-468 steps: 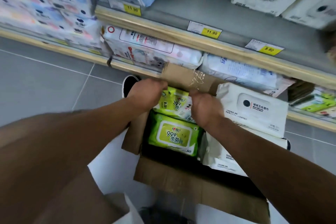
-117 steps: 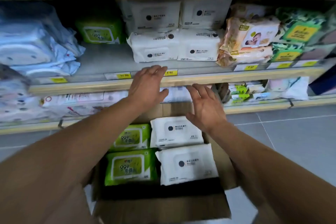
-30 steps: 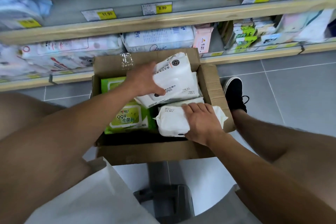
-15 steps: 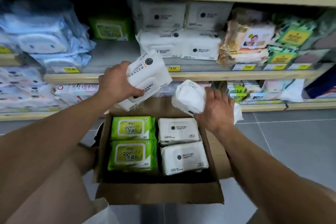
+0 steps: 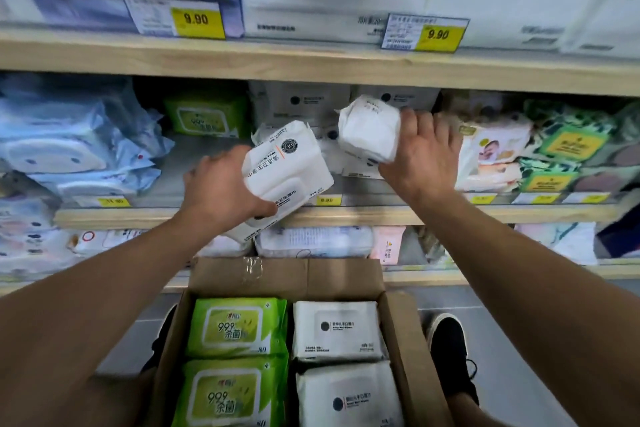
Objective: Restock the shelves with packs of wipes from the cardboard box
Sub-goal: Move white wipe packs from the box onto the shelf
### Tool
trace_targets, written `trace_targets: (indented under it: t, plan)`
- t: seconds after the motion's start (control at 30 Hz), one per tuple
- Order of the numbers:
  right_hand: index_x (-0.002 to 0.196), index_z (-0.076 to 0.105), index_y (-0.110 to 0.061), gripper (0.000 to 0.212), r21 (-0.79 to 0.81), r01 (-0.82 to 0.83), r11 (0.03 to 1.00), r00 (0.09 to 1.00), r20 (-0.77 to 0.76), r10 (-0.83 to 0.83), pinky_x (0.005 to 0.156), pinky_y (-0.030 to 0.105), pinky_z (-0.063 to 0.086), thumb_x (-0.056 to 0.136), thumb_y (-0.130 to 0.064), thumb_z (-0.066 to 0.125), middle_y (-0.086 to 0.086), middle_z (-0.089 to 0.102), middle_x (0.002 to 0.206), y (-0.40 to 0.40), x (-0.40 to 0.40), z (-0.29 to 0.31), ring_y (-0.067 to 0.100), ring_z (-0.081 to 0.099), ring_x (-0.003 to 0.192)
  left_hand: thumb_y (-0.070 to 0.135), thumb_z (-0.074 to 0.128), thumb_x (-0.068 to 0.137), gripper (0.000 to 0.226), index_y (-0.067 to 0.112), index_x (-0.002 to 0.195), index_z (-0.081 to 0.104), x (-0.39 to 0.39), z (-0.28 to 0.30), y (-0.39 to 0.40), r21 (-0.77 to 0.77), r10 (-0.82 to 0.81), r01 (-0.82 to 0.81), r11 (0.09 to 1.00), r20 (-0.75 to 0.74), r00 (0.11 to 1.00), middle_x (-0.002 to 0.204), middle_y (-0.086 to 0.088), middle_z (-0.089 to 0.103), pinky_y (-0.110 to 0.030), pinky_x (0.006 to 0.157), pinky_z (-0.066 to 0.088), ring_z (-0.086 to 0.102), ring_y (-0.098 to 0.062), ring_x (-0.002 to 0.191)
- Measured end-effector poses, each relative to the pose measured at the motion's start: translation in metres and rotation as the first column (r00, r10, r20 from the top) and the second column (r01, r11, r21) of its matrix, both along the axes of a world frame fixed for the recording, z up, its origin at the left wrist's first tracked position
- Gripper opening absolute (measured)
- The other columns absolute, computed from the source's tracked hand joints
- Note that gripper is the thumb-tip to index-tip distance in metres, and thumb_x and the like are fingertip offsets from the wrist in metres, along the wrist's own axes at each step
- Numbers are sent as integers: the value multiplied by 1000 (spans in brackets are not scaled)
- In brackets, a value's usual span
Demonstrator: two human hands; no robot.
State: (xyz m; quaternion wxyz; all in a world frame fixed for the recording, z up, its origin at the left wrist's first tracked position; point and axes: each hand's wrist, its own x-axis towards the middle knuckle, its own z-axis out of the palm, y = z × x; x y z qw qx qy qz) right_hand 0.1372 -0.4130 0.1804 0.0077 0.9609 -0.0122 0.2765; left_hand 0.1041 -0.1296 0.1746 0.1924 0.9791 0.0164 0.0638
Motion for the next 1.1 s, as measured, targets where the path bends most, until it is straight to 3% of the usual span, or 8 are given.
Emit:
trace_targets:
  t: [0.1, 0.2, 0.3, 0.5, 0.73, 0.93, 1.1]
  plan:
    - [136, 44, -10, 82, -80, -18, 997, 1000, 23, 20, 108, 48, 20, 63, -28, 77, 16, 54, 125, 1, 40, 5, 39, 45, 115, 57, 80, 38, 94, 31, 122, 48, 14, -1, -1, 26, -8, 7, 1000, 9, 1000, 111, 1, 63, -41, 86, 46, 53, -30, 103]
    - [148, 30, -21, 78, -121, -35, 992, 998, -48, 29, 115, 54, 12, 78, -23, 67, 15, 42, 142, -2, 67, -7, 42, 34, 130, 56, 81, 39, 95, 31, 125, 48, 26, -4, -2, 49, -14, 13, 999, 20, 1000, 114, 0, 63, -39, 85, 46, 52, -30, 104]
    - [150, 25, -28, 67, -86, -24, 996, 1000, 2, 25, 115, 54, 13, 89, -18, 52, 14, 37, 147, -10, 80, -26, 43, 31, 132, 55, 82, 39, 95, 31, 124, 48, 32, -7, -3, 43, -26, 24, 999, 42, 999, 114, 0, 62, -40, 86, 45, 52, -29, 104]
    - [148, 31, -33, 59, -2, 36, 999, 999, -19, -36, 115, 52, 12, 94, -17, 47, 14, 41, 144, -24, 94, -18, 44, 31, 131, 57, 81, 37, 96, 32, 123, 47, 36, -14, -5, 32, -13, 11, 999, 45, 999, 114, 0, 61, -43, 91, 42, 50, -29, 103]
    - [150, 25, -29, 66, 1, 42, 999, 998, -56, -42, 116, 53, 8, 89, -16, 48, 15, 35, 147, -20, 89, -18, 42, 25, 136, 51, 84, 43, 93, 30, 126, 47, 33, -7, -15, 14, 25, -26, 1000, 74, 997, 116, 0, 59, -39, 88, 37, 45, -29, 108]
    - [151, 14, -28, 98, -16, -34, 999, 997, -71, 33, 116, 53, 10, 70, -26, 71, 11, 21, 154, -10, 58, -21, 38, 16, 141, 49, 82, 48, 83, 26, 121, 51, 33, 9, -20, 76, 58, -76, 994, 219, 974, 113, -7, 57, -41, 88, 32, 44, -32, 109]
    - [147, 23, -24, 94, -41, -108, 993, 994, -36, 107, 113, 53, 15, 68, -26, 75, 10, 27, 152, -6, 34, -36, 37, 22, 138, 50, 83, 51, 88, 26, 128, 47, 63, 22, -37, 218, 62, -127, 968, 280, 958, 120, -11, 57, -43, 91, 30, 45, -35, 113]
